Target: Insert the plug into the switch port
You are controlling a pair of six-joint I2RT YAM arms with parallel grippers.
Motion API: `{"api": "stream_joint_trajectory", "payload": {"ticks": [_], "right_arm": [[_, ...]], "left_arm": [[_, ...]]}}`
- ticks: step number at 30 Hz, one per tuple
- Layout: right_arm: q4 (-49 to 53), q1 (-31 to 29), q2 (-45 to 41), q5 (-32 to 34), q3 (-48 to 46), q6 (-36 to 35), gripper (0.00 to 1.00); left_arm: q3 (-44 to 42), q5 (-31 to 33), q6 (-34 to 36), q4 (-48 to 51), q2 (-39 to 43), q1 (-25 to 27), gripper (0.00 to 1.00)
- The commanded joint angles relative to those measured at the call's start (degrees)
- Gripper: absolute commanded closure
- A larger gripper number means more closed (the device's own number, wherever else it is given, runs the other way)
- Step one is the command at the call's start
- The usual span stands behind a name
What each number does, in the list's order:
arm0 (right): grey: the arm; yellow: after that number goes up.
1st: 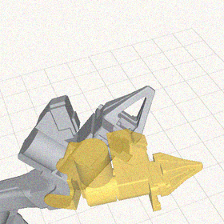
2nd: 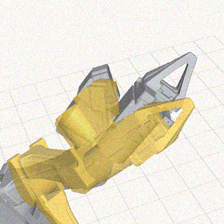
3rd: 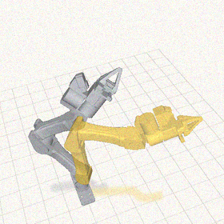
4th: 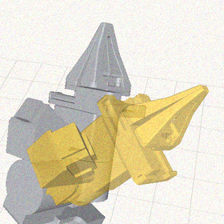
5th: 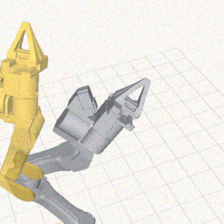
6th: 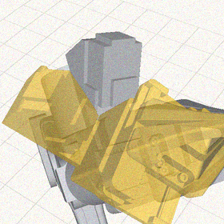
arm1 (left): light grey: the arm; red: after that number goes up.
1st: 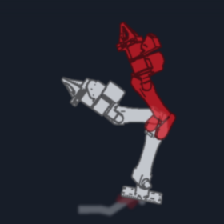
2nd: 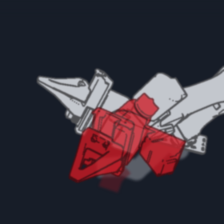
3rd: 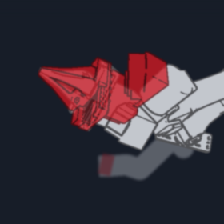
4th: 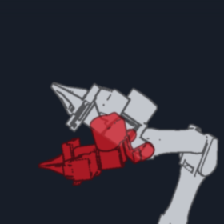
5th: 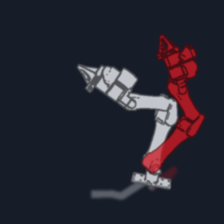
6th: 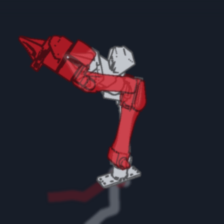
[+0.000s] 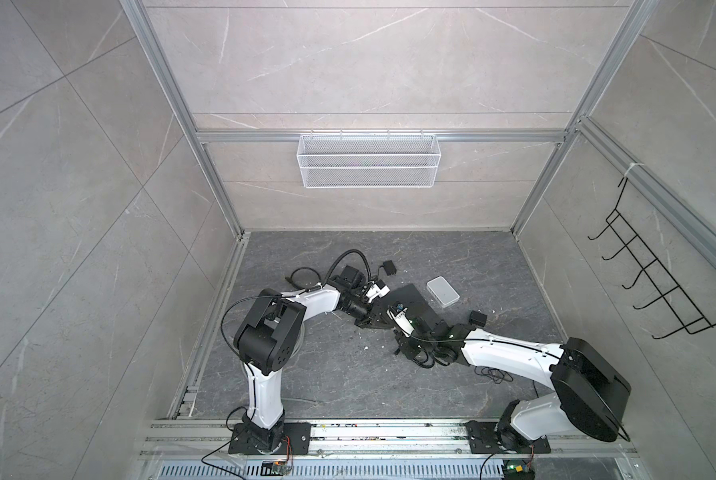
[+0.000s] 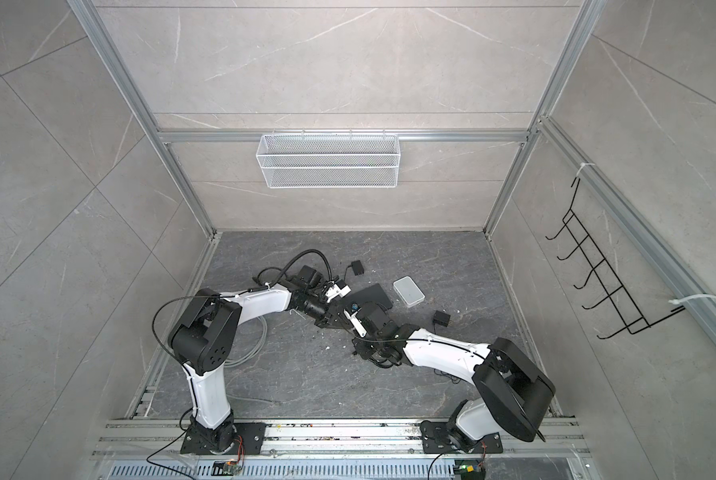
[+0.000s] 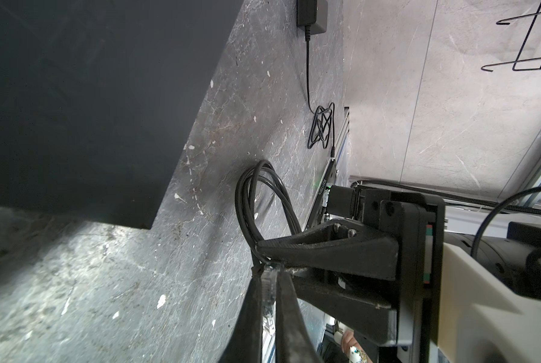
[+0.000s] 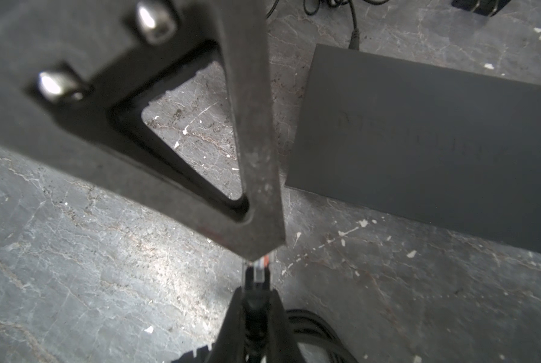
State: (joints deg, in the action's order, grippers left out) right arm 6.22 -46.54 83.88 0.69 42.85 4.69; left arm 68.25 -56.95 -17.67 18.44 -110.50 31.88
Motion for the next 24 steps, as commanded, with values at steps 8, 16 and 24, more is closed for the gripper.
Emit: {"api": "stream_joint_trajectory", "payload": {"ticks": [8, 16, 24], "right_arm": [[3.3, -0.4, -2.8, 0.3, -0.3, 1.8, 0.95], [2.3, 1.0, 1.3, -3.4, -0.7, 5.3, 0.96], [-1.2, 5.6, 5.9, -8.5, -0.9, 8.3, 0.96]], "left_arm": [[3.3, 6.3, -3.6, 1.8, -0.9, -0.8, 0.77], [9.1, 16.9, -1.8, 2.1, 1.4, -4.1, 0.68], [13.5, 34.0, 7.4, 1.3, -2.3, -4.4, 0.65]]}}
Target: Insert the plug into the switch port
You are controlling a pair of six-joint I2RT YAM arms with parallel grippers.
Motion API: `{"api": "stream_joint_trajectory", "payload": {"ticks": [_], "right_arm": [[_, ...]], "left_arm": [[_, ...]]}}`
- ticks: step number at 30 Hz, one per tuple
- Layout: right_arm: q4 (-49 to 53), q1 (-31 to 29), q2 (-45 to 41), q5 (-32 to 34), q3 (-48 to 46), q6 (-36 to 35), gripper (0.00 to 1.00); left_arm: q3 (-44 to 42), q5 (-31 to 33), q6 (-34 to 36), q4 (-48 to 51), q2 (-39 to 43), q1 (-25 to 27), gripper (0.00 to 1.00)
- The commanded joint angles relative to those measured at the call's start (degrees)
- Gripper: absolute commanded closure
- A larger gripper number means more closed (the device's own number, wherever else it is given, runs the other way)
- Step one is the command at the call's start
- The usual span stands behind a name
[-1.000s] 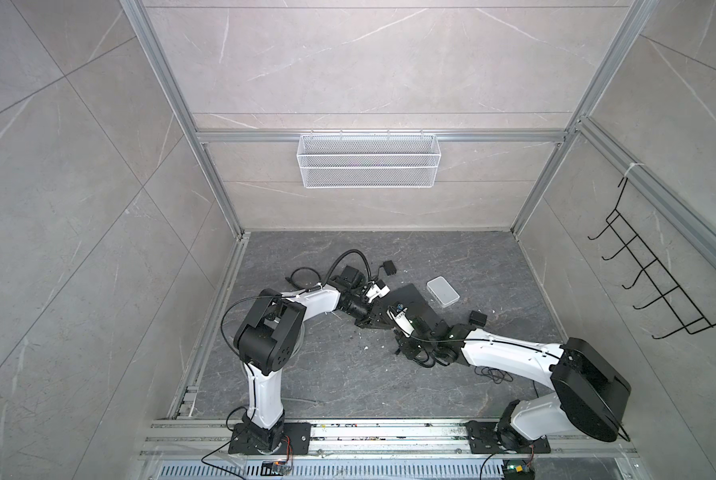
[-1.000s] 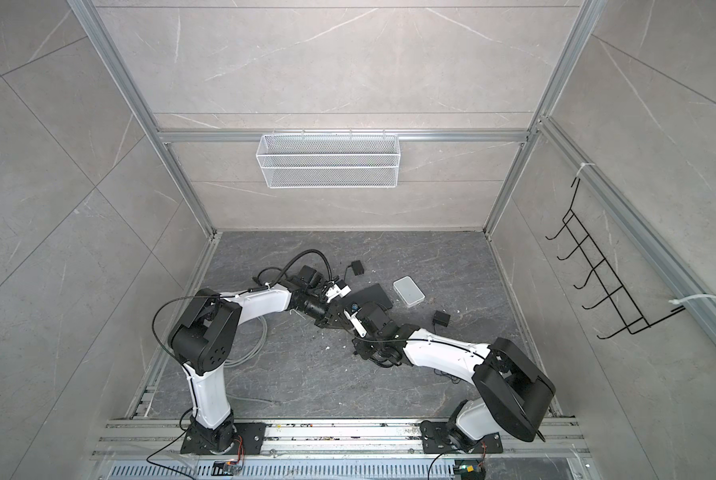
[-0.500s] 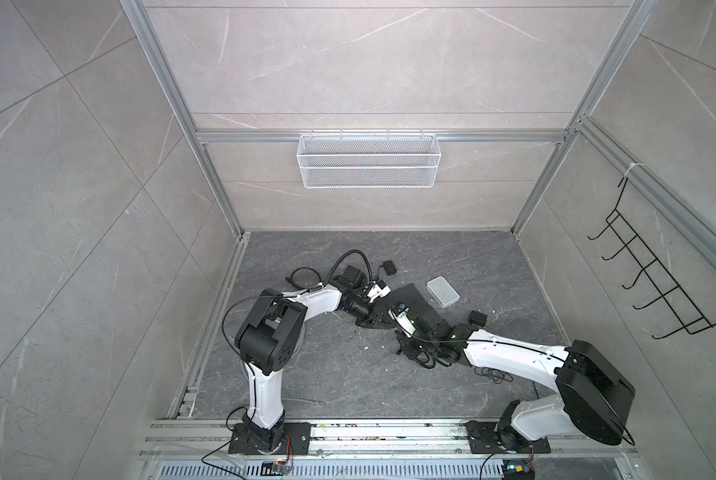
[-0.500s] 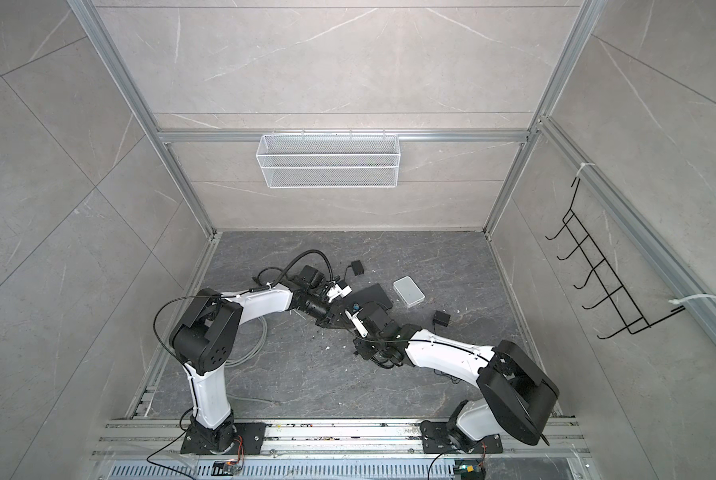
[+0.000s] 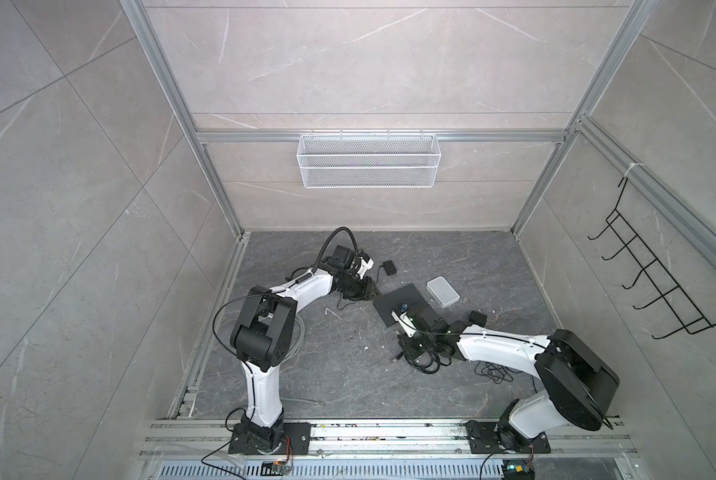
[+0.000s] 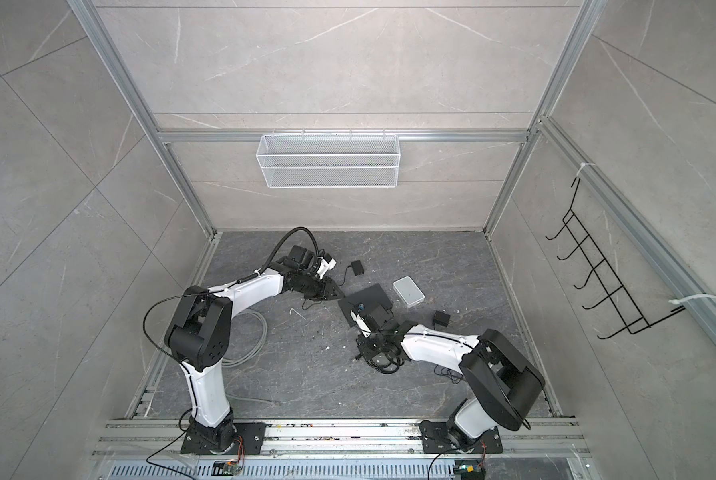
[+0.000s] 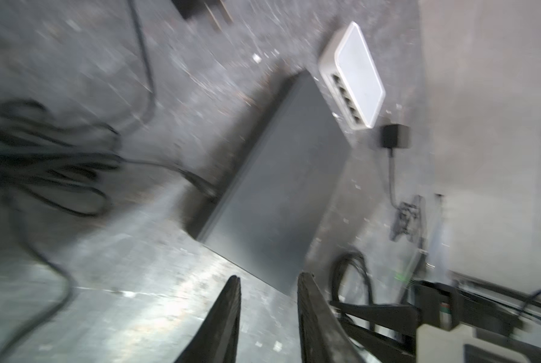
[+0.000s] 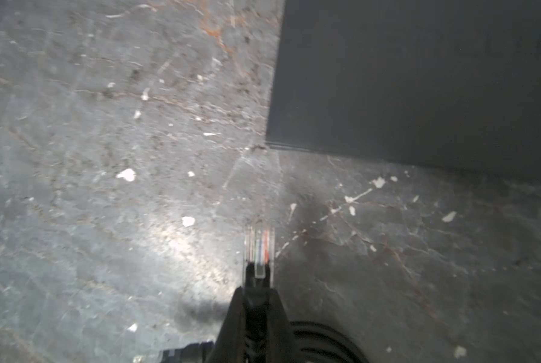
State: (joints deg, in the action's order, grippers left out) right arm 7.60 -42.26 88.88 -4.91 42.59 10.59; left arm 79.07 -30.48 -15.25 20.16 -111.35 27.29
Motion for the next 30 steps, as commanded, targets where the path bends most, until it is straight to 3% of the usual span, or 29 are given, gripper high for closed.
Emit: {"api": "stream_joint_trajectory", "payload": {"ticks": [1, 5, 22, 30], "right_arm": [[-3.7, 2.0, 1.1, -3.7, -1.2, 2.8, 0.96], [-5.5, 3.5, 2.8, -5.2, -1.2, 3.4, 0.96], [-7.3, 4.9, 9.0, -0.7, 0.6, 3.2, 0.96], [-6.2, 5.0, 10.7, -1.4, 2.1, 2.8, 0.96]], "left_arm": [[3.5, 8.7, 5.7, -0.7, -2.1, 0.2, 0.65], [7.2, 9.1, 7.6, -0.7, -5.0, 0.4, 0.64], [13.0, -2.5, 14.7, 0.2, -11.9, 2.6, 0.61], [15.6, -1.3, 18.4, 4.7, -15.0, 3.0, 0.60]]}}
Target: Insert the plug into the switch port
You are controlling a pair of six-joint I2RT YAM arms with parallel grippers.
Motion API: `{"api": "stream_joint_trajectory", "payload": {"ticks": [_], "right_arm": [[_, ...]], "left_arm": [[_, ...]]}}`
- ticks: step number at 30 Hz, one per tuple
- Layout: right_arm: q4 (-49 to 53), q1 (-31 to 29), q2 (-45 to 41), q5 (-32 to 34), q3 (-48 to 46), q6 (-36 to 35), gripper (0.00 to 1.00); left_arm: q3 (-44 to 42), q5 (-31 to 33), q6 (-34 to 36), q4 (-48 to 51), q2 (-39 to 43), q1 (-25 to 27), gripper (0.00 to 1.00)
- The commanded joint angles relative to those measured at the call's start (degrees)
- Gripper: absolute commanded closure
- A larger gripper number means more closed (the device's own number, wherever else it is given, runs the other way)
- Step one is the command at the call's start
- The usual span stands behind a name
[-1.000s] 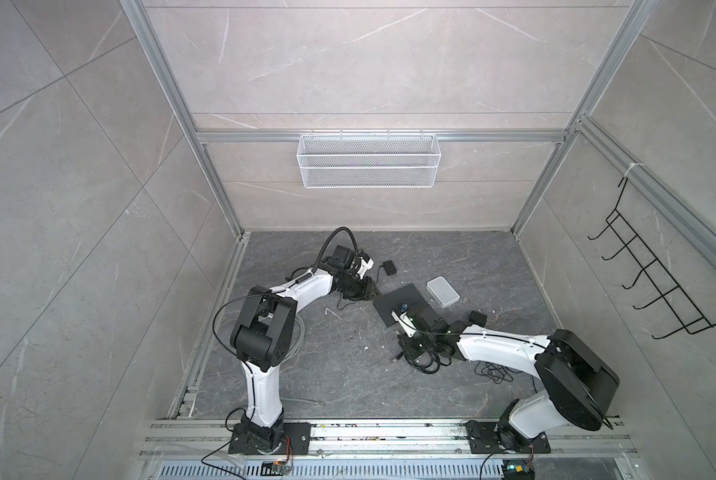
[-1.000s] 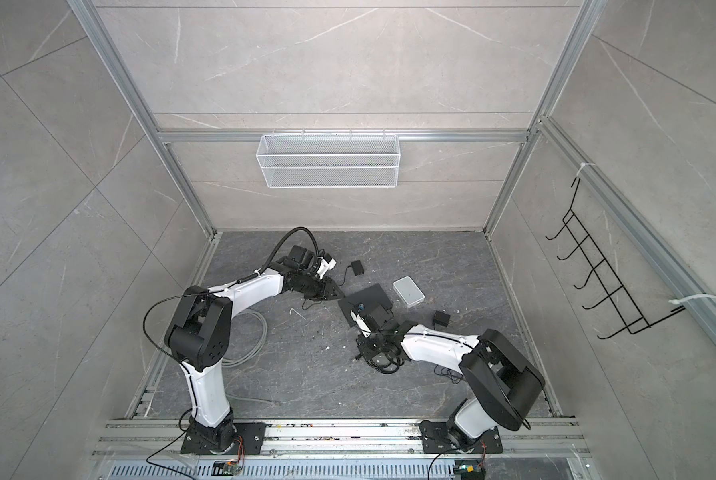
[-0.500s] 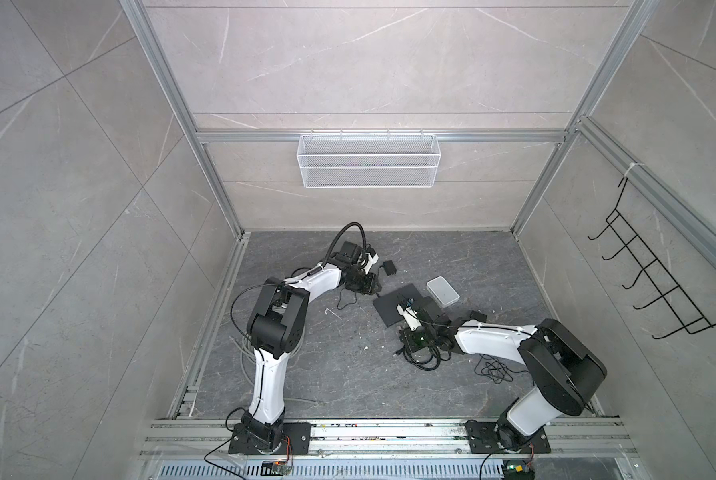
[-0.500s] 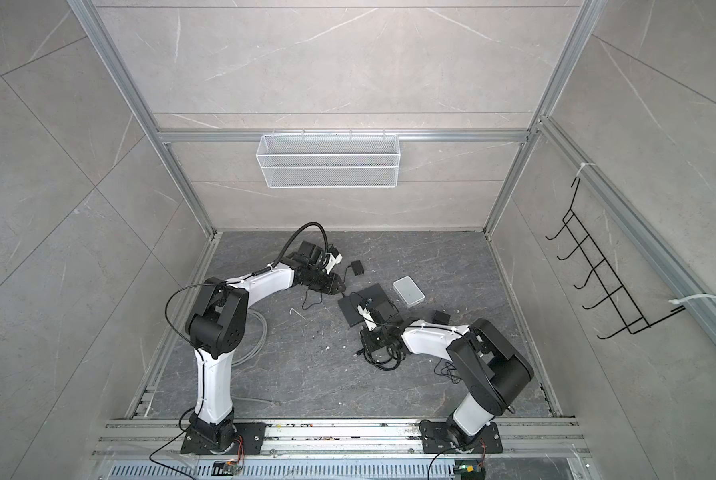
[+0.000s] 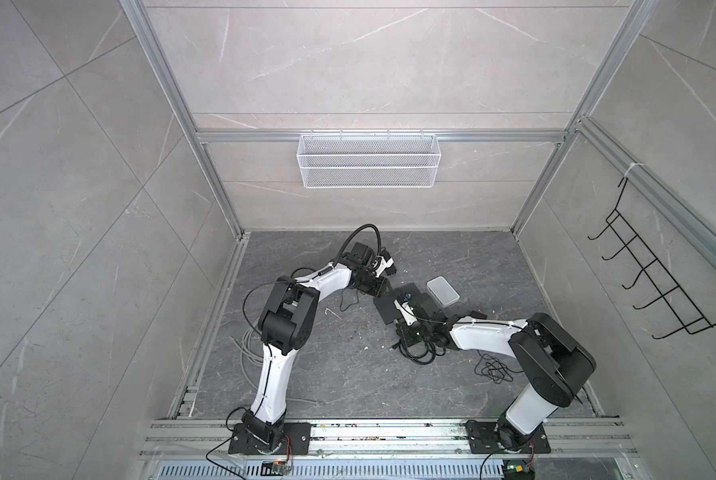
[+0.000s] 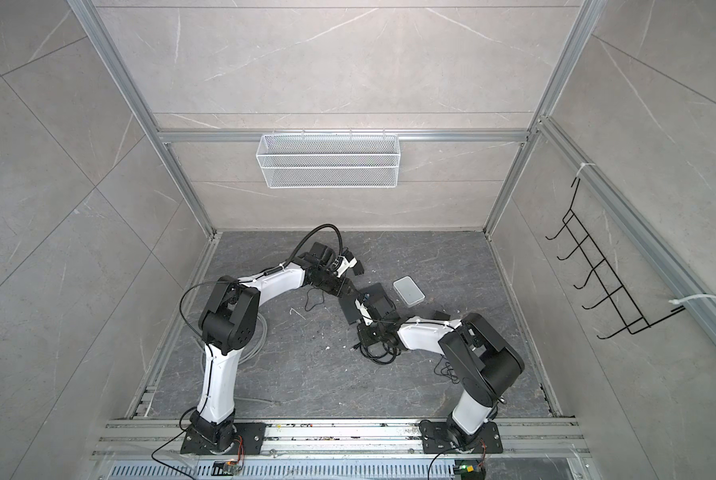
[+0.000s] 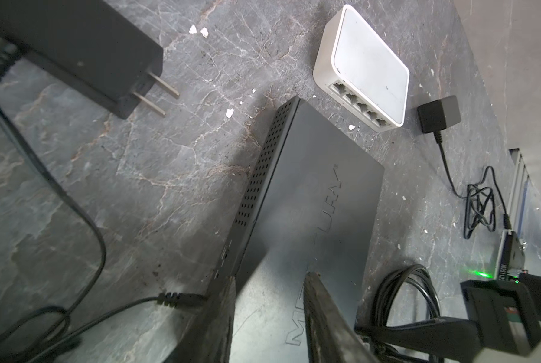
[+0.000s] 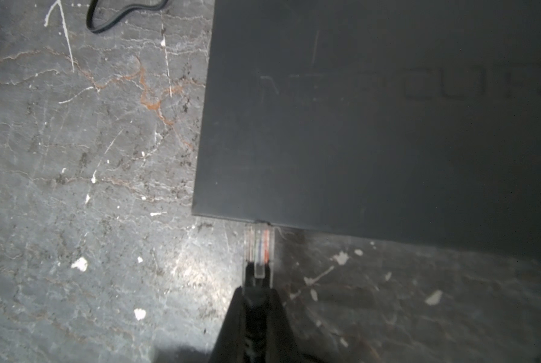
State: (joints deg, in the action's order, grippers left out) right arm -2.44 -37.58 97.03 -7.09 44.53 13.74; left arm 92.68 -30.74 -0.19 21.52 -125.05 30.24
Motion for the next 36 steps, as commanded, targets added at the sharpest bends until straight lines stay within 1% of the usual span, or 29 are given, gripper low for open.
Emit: {"api": "stream_joint_trajectory", "payload": {"ticks": [1, 4, 8, 13, 17, 20, 22, 24, 28, 31, 33, 36], "right_arm": [[4.8, 0.2, 2.5, 0.4, 0.5, -0.3, 0.96], [7.3, 0.2, 1.5, -0.7, 0.6, 0.2, 0.96], [10.2, 0.2, 1.1, -0.3, 0.3, 0.2, 0.96], [12.9, 0.2, 4.1, -0.5, 2.5, 0.0, 0.96], [16.5, 0.2, 4.3, 0.3, 3.7, 1.0, 0.96], [20.6, 0.1, 3.3, 0.3, 4.5, 1.4, 0.96], [19.7, 0.2, 1.2, -0.1, 3.1, 2.1, 0.96], [18.3, 0.2, -0.3, -0.5, 2.6, 2.1, 0.95], [15.6, 0.2, -2.7, -1.7, 3.0, 0.8, 0.96], [13.2, 0.3, -5.5, -3.8, 2.3, -0.2, 0.96], [11.9, 0.6, -7.4, -5.7, 1.5, -0.9, 0.96], [11.0, 1.1, -9.3, -7.6, 0.8, -1.9, 0.96]], "left_arm": [[2.2, -0.7, 3.7, 4.2, -1.5, 0.1, 0.60], [2.7, 0.2, 5.5, 6.5, -1.8, 0.3, 0.60], [3.3, 3.1, 7.2, 8.9, -2.5, 0.3, 0.59], [5.0, 3.2, 9.4, 12.7, -3.4, 0.6, 0.58], [5.9, 1.8, 10.5, 14.5, -4.0, 1.2, 0.57], [6.6, 3.4, 10.6, 15.6, -4.6, 1.5, 0.57], [7.3, 4.6, 9.3, 15.9, -4.6, 1.4, 0.57], [7.7, 4.6, 6.2, 15.8, -3.5, 1.2, 0.57], [6.0, 0.8, -0.8, 13.9, 2.5, 0.2, 0.57], [0.7, -3.5, -7.6, 9.9, 8.3, 0.0, 0.57], [-4.2, -8.6, -12.2, 6.7, 11.7, 0.0, 0.57], [-10.6, -15.8, -17.8, 2.3, 14.5, 0.1, 0.58]]}}
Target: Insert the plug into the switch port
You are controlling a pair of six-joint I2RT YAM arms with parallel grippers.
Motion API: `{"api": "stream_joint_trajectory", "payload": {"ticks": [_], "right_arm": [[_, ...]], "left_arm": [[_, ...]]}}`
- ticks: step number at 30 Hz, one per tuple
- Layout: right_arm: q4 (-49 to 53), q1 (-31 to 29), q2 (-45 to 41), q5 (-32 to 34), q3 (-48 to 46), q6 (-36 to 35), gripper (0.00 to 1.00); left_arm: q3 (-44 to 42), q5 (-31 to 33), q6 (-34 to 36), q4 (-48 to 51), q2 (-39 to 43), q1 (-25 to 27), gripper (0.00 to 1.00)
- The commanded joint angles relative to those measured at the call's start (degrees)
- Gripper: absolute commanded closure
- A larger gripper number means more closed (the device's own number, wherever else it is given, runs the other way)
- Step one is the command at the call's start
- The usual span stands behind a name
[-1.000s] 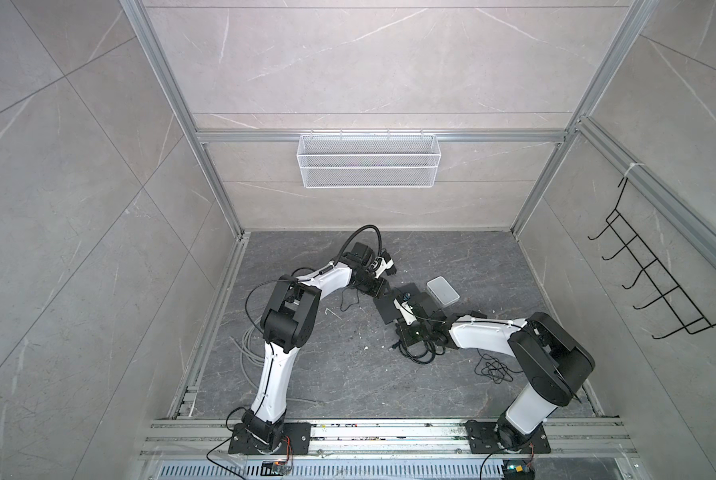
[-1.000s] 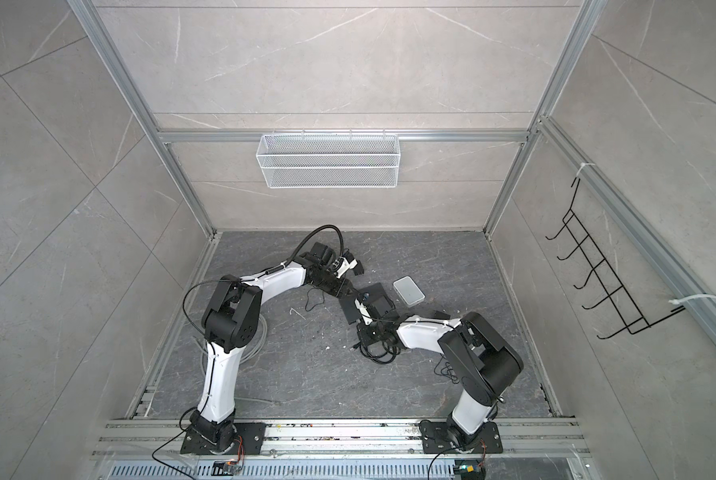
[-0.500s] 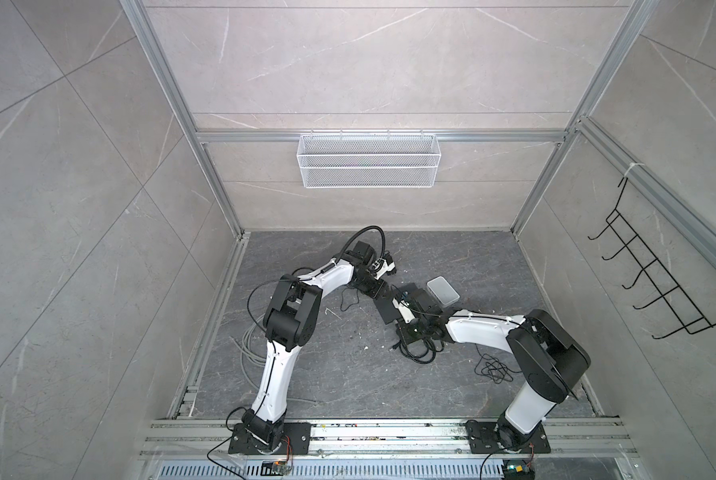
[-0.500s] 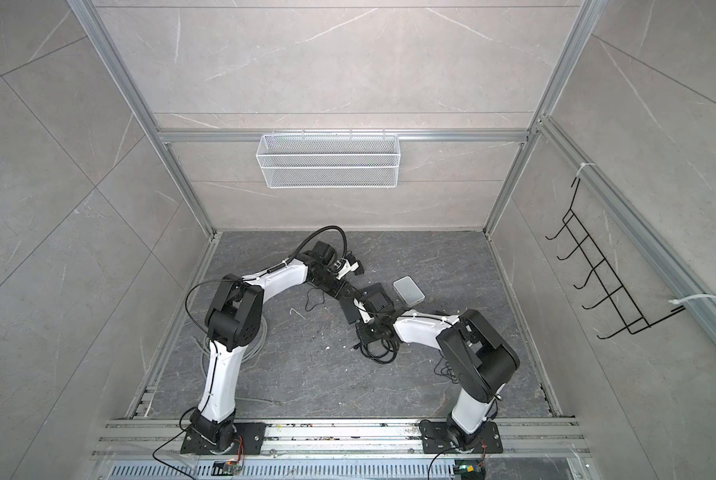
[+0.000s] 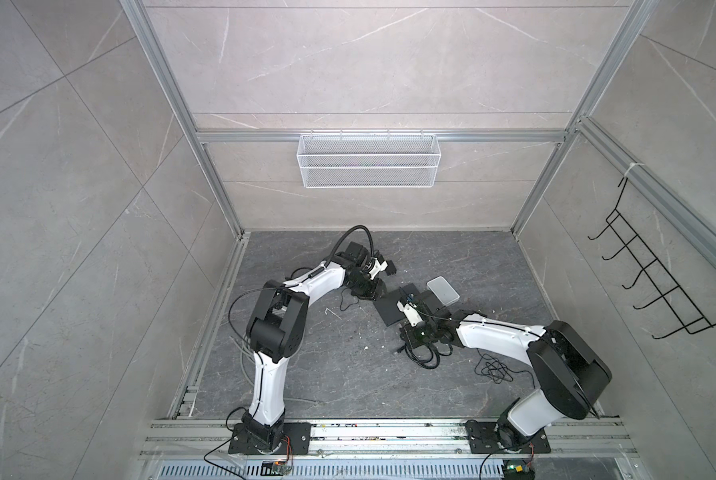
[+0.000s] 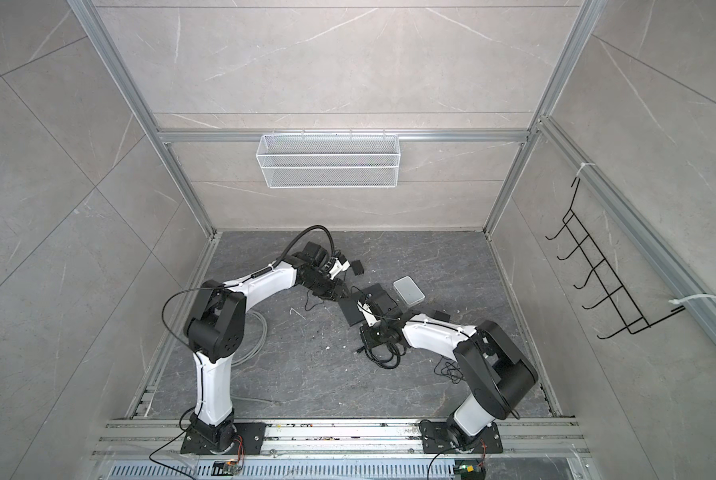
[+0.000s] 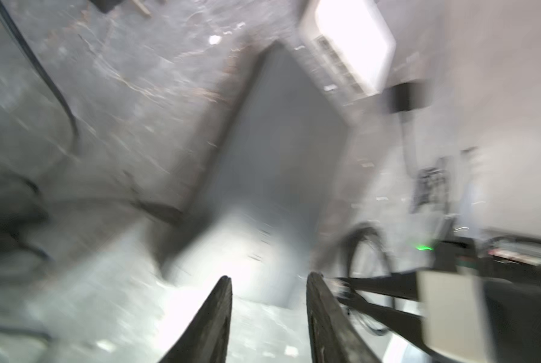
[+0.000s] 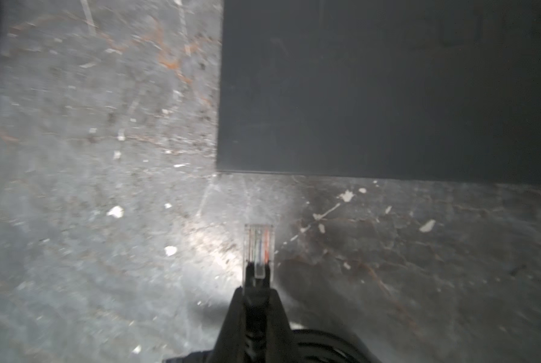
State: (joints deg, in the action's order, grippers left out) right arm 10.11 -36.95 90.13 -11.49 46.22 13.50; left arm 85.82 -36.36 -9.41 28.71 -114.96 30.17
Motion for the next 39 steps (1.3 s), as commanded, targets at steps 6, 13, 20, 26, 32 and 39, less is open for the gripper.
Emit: {"api": "stream_joint_trajectory", "payload": {"ticks": [6, 13, 20, 26, 32, 39], "right_arm": [[-1.9, 0.6, -4.0, -5.4, -1.3, -4.1, 0.96], [-3.2, 0.6, -4.3, -6.7, -2.0, -4.4, 0.96], [-4.4, 0.6, -4.5, -7.1, -2.4, -4.1, 0.96], [-5.0, 0.7, -4.6, -7.1, -2.5, -4.0, 0.96], [-5.5, 1.0, -4.8, -7.1, -3.0, -3.8, 0.96], [-6.1, 1.0, -4.1, -7.1, -2.8, -3.8, 0.97]], "left_arm": [[-11.3, -17.0, -14.7, -10.7, 6.9, 1.0, 0.57], [-13.0, -16.7, -16.3, -12.9, 5.1, 2.6, 0.59], [-12.8, -17.1, -16.8, -13.1, 2.9, 3.8, 0.61], [-12.0, -13.7, -14.5, -9.6, 2.3, 3.8, 0.62], [-12.0, -13.7, -13.5, -8.5, 1.8, 3.8, 0.64], [-13.7, -17.1, -17.2, -13.7, 1.9, 3.9, 0.73]]}}
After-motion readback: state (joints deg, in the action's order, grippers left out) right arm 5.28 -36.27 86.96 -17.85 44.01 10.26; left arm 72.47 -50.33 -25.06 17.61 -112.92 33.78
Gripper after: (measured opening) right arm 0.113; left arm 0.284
